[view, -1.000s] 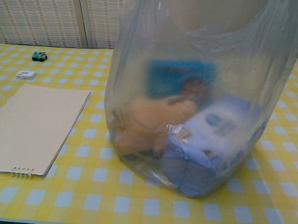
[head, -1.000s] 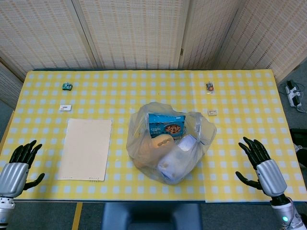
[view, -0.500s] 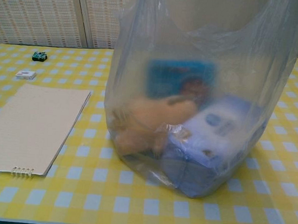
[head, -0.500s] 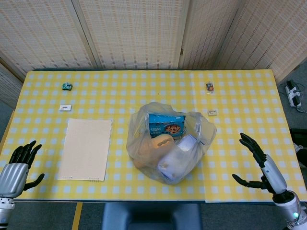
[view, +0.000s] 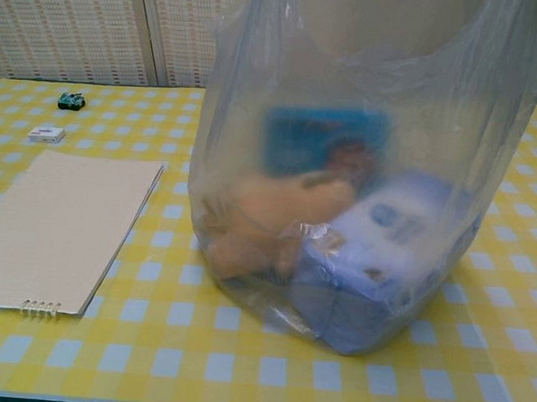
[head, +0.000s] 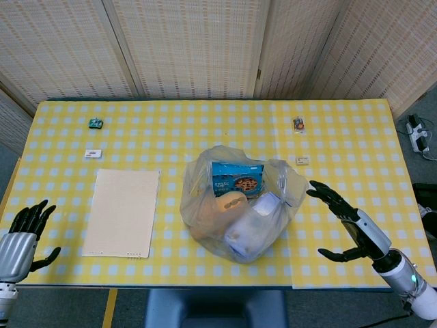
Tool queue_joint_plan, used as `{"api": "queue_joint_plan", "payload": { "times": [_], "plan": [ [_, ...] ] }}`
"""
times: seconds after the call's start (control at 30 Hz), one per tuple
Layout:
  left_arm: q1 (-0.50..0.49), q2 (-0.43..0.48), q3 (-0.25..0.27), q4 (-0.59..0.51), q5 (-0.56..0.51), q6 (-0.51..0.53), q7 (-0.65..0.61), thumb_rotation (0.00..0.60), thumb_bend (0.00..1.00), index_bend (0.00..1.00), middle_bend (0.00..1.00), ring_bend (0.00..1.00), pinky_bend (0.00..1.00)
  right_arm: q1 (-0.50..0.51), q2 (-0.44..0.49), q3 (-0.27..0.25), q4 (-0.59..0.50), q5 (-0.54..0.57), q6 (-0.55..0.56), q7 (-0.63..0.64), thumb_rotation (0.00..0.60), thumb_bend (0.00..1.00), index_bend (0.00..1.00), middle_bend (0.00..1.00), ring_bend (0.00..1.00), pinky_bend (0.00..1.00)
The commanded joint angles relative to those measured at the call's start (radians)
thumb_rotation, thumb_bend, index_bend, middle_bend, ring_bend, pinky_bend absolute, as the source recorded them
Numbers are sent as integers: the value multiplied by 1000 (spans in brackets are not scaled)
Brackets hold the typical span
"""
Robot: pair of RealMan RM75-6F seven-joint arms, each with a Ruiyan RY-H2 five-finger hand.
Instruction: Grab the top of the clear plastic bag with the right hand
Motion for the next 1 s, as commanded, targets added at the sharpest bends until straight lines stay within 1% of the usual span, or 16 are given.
{"api": "queue_joint_plan", "payload": {
  "times": [0.03,0.33,0.57,0.77,1.0],
  "plan": [
    [2,1,0,1,2,5,-4,600,310,43,23,0,0,17,-3,-2,-3,14,-14,20,600,296,0,0,97,0],
    [3,4,-3,4,-1,7,-14,600,310,43,23,0,0,50,-16,-16,-9,14,-52,29,600,295,0,0,102,0],
    [5,6,-3,4,2,10,-18,600,311,43,23,0,0,75,-25,-14,-9,39,-93,19,600,296,0,0,103,0],
    [5,9,-5,5,-2,11,-25,600,310,43,23,0,0,104,-27,-17,-23,53,-149,6,600,295,0,0,108,0],
    [7,13,-5,6,2,15,-37,600,310,43,23,0,0,150,-23,-9,-65,63,-220,-46,600,296,0,0,105,0]
  ]
}}
